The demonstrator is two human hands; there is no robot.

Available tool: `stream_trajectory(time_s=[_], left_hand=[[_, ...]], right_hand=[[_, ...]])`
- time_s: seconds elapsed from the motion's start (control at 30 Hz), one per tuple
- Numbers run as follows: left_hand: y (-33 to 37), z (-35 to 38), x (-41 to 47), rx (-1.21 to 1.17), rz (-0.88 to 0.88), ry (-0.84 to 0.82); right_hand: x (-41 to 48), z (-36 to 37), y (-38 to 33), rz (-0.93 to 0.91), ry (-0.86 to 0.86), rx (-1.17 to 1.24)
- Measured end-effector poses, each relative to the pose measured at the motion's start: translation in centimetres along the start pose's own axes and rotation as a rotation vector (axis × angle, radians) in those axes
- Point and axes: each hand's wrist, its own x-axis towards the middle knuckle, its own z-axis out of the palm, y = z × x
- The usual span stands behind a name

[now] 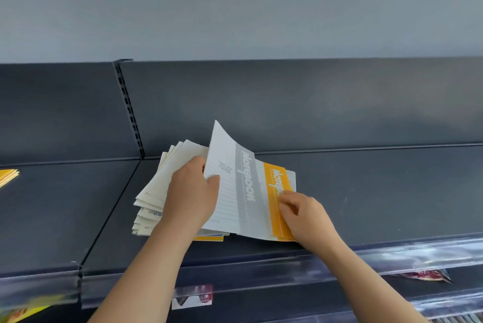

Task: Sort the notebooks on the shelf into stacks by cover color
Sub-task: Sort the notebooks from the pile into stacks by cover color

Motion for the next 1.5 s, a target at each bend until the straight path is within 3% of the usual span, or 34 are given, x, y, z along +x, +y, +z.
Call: stream_trajectory(time_s=[0.17, 0.4, 0.63, 0.9, 1.17, 1.33, 1.5], left_hand=[[0.6, -0.4, -0.4, 0.001, -0.040, -0.004], [0.8, 0.4, -0.7, 0.052, -0.086, -0.059], [0.7, 0.5, -0.8, 0.070, -0.111, -0.063], [1.2, 1.3, -1.9, 0.174, -0.066, -0.055], [0.1, 0.9, -0.5, 0.049, -0.144, -0.060], [-0.1, 0.8, -0.4, -0.048, -0.167, -0.061], [-0.1, 0.4, -0.7, -0.098, -0.176, -0.049]], right_hand=[[0.6, 0.0, 0.0, 0.085, -0.038, -0.002], [0.2, -0.4, -0.8, 0.121, -0.131, 0.251], [1.1, -0.5, 0.3, 0.176, -0.097, 0.072], [0.7, -0.2, 0.1, 0.139, -0.124, 0.106], [1.5, -0.8, -0.7, 0.223, -0.173, 0.205], [1.1, -0.5, -1.5, 0.256, -0.200, 0.413], [1.6, -0.4, -1.9, 0.299, -0.108, 0.427]])
